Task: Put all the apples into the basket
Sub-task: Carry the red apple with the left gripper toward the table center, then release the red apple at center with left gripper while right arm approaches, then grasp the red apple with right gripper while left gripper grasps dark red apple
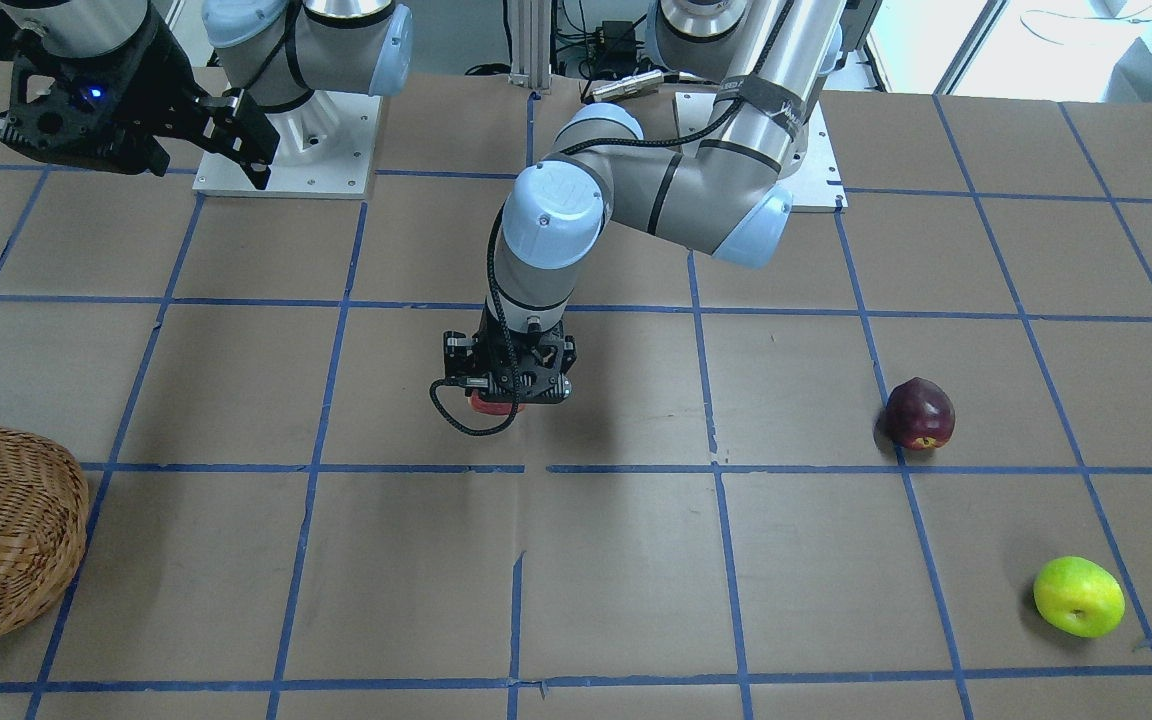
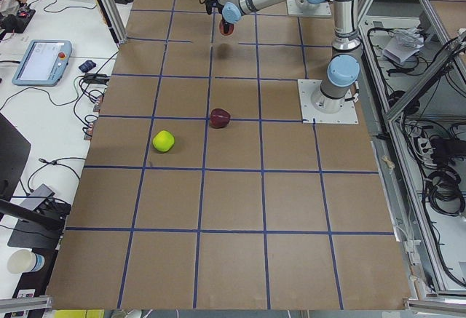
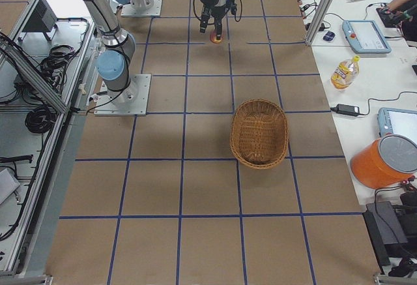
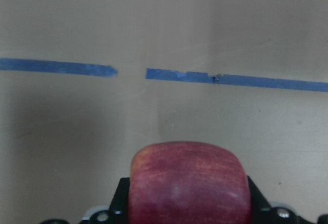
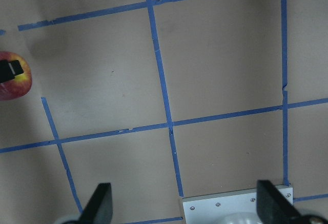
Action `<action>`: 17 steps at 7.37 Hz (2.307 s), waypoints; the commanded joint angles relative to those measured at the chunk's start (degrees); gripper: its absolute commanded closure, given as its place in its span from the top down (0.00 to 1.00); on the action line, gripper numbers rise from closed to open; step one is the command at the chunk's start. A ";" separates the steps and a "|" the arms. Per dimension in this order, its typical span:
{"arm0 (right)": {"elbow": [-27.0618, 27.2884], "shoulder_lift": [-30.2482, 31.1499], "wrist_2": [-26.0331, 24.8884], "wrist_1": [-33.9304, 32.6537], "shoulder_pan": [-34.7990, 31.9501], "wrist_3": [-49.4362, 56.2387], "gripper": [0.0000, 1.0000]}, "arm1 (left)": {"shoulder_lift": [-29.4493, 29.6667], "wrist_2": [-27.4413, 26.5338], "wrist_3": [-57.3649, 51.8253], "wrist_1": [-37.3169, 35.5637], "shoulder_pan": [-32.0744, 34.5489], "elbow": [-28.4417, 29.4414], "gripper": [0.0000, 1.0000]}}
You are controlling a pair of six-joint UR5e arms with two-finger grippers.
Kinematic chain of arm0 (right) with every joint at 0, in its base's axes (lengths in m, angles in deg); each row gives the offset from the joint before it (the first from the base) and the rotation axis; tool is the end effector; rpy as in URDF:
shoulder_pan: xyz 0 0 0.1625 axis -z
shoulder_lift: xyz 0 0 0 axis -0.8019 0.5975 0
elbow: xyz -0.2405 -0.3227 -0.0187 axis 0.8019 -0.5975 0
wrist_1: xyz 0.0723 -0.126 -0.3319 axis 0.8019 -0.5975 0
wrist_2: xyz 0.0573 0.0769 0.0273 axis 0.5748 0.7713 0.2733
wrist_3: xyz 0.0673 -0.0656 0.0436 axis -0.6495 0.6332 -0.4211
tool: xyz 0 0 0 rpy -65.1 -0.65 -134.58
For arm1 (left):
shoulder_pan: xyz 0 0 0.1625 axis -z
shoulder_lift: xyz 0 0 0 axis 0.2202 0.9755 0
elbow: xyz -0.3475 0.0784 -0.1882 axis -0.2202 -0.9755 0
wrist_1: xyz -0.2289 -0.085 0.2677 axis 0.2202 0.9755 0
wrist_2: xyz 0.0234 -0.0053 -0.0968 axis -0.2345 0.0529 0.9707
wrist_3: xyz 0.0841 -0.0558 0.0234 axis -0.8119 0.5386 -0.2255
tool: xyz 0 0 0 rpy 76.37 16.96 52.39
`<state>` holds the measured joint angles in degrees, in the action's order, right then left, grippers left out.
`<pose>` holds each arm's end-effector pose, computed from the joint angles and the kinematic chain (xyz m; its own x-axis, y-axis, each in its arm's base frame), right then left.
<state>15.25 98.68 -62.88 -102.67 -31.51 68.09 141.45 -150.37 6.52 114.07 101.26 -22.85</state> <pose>0.1010 -0.3855 0.4636 -0.9877 0.1560 -0.0090 0.1522 0.9735 0.1705 -0.3566 -0.4321 0.2372 -0.9793 -0.0751 0.1882 -0.0777 0.9970 -0.0066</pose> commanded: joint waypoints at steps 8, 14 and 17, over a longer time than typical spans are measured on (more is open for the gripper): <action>7.23 -11.00 -2.13 -24.30 -3.22 -8.37 1.00 | -12.07 -3.28 -30.80 23.88 -23.39 6.71 1.00; -9.86 -33.04 -1.96 -32.94 -18.78 -34.89 1.00 | -7.69 -11.72 -54.75 17.60 -48.40 -1.96 1.00; -11.14 -36.69 4.00 -29.45 -20.04 -36.51 1.00 | -4.01 -11.46 -60.06 11.24 -52.11 -4.10 1.00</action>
<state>4.47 62.87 -61.81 -134.48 -51.08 32.51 135.65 -161.92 -52.60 126.96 50.06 -26.37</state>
